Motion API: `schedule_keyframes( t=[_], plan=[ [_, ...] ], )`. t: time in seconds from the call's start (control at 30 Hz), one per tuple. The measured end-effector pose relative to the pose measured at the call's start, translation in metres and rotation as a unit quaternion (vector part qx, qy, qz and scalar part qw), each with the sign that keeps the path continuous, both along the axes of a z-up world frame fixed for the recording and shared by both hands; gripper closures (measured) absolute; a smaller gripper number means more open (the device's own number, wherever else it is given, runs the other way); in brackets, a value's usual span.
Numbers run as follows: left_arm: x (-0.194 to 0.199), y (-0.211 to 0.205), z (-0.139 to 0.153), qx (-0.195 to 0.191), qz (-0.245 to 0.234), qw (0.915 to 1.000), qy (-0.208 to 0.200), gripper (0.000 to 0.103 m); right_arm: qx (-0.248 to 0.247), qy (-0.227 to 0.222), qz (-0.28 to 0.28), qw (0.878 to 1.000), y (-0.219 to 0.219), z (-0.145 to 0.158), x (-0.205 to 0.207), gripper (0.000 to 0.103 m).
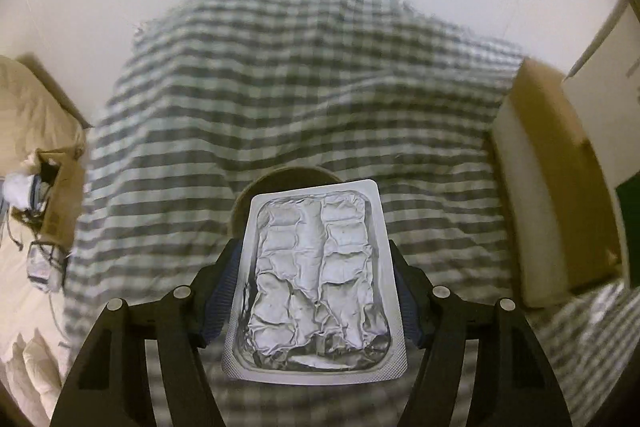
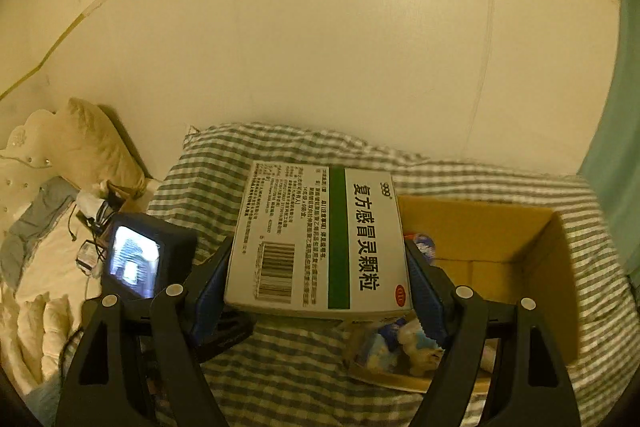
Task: Organize objects
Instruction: 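Grasp the green medicine box with right gripper while left grasps the foil blister pack, then drop the blister pack and medicine box into the cardboard box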
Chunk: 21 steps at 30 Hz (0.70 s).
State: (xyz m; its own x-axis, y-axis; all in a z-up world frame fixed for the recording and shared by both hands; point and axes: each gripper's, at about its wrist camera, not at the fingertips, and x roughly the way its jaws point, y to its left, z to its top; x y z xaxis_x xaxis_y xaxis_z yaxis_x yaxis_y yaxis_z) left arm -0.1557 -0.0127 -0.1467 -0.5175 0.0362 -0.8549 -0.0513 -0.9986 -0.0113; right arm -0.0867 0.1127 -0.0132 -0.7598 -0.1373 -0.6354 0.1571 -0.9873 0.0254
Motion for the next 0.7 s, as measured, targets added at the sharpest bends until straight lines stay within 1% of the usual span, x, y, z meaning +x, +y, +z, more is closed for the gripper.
schedule_keyframes(
  t=[0.07,0.13,0.23,0.3,0.43,0.53,0.7],
  plan=[
    [0.014,0.002,0.024,0.001,0.002,0.9999,0.014,0.034,0.002,0.011,0.001,1.0,0.003,0.013,0.011,0.025],
    [0.029,0.009,0.054,0.002,-0.002,0.9992,0.04,0.034,-0.002,0.024,-0.001,1.0,0.01,0.029,0.027,0.025],
    [0.056,0.024,0.102,0.013,-0.013,0.9962,0.085,0.034,0.006,0.045,-0.016,0.999,0.025,0.051,0.05,0.025],
    [0.075,0.036,0.124,0.017,-0.026,0.9938,0.107,0.034,0.003,0.056,-0.028,0.998,0.039,0.063,0.064,0.025],
    [0.087,0.07,0.149,0.005,-0.054,0.9901,0.129,0.034,0.0,0.075,-0.054,0.996,0.072,0.083,0.089,0.025],
    [0.092,0.102,0.156,-0.005,-0.074,0.9883,0.133,0.034,0.003,0.089,-0.079,0.993,0.097,0.091,0.101,0.025],
    [0.091,0.146,0.156,0.0,-0.099,0.9866,0.13,0.034,-0.033,0.096,-0.11,0.989,0.138,0.091,0.104,0.025]
  ],
)
